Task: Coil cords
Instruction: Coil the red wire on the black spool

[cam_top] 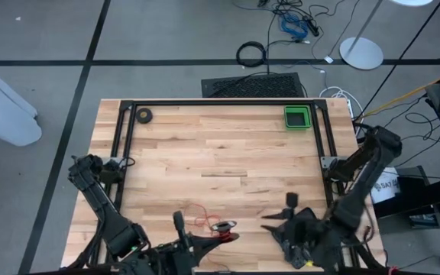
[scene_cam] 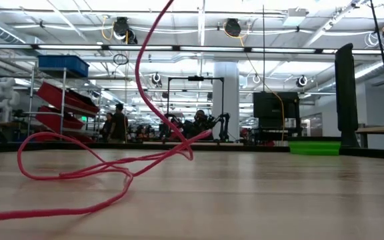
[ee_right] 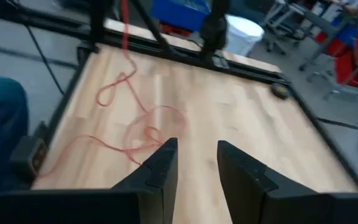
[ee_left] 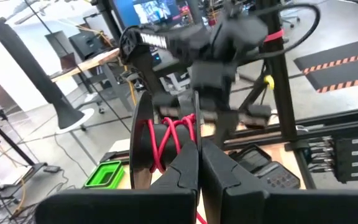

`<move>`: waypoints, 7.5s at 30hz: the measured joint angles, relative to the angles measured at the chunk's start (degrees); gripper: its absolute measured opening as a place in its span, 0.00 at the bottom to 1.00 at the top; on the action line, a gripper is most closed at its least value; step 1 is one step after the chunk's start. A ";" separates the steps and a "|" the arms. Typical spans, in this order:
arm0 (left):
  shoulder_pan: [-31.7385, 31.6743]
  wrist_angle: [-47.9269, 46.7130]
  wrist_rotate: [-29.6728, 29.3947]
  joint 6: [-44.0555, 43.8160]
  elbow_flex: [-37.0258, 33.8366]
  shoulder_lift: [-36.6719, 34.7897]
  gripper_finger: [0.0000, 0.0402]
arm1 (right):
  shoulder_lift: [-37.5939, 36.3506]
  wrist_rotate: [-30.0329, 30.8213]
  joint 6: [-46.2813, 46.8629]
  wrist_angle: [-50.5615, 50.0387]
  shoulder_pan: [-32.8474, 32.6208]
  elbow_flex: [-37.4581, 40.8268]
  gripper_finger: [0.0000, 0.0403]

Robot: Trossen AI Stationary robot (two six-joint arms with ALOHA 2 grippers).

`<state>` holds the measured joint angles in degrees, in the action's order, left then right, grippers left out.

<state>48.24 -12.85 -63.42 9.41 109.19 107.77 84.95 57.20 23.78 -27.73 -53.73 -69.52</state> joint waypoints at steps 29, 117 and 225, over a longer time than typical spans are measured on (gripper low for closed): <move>-0.83 -4.02 3.52 -3.22 0.00 0.00 0.03 | 22.45 -35.08 -28.91 72.62 19.53 12.29 0.46; -2.44 -29.98 31.10 -23.44 0.07 1.26 0.03 | 7.08 -11.92 -39.32 48.47 5.01 5.14 0.00; 0.07 -6.71 22.24 10.56 0.04 3.82 0.03 | 8.93 -37.48 -15.85 38.48 12.35 5.10 0.17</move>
<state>48.31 -19.56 -41.18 19.97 109.23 111.58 93.88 19.72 7.92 10.75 -41.38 -64.42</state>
